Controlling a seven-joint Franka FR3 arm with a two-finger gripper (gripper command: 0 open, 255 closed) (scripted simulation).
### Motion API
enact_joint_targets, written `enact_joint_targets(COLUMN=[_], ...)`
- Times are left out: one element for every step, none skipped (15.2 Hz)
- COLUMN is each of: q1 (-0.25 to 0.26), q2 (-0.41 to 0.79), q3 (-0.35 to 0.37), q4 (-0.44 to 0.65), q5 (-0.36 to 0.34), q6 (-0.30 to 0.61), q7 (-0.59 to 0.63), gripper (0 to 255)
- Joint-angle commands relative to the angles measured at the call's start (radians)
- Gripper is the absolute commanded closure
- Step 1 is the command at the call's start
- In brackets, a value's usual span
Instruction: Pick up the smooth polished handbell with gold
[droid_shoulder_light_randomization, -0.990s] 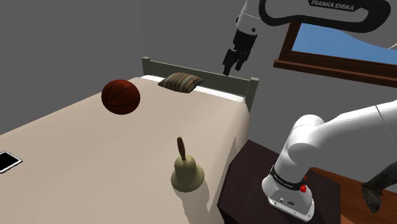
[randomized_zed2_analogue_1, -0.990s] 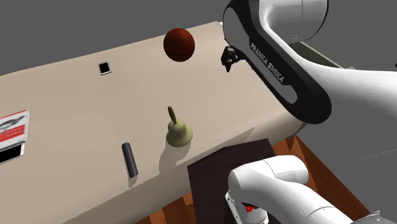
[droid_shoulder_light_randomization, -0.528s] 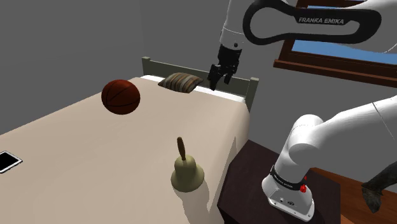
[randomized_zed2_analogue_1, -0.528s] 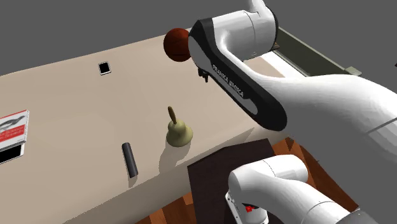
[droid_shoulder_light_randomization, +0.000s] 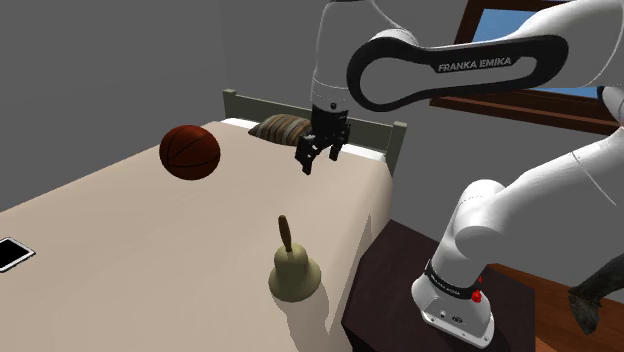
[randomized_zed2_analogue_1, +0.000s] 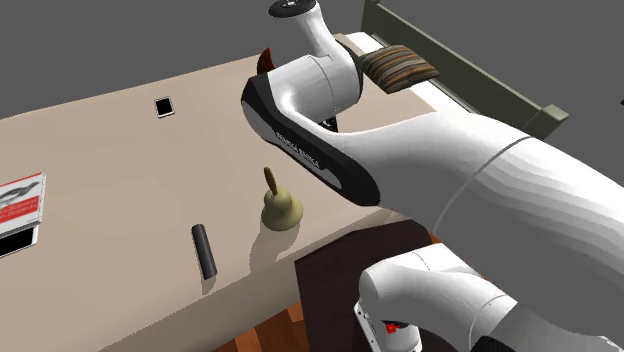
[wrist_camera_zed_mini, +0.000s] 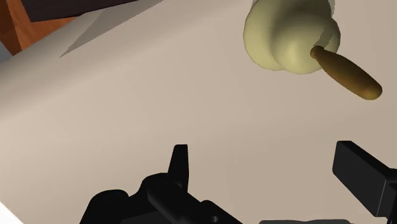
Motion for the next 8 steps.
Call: enact_joint_targets(q1=[0.000,0.000,0.000,-0.002,-0.003,-0.005,-0.008,-0.011], q2=[0.045,0.070,0.097,0.125,0.155,0.186,0.218,0.252], q3=[0.043,0.066,0.090,0.114,0.138,0.162,0.185,0.209], q4=[0.007,0.014,0.021,0.030,0.041,0.052,0.065,0.079], q5=[0.006,0.008,0.008,0.007,0.005,0.000,-0.006,-0.014], q6=[0.025,0.038,0.050,0.062,0.074,0.085,0.096,0.107], q7=[0.053,0.082,0.112,0.141,0.172,0.202,0.234,0.267], gripper=[0,0,0,0,0,0,0,0])
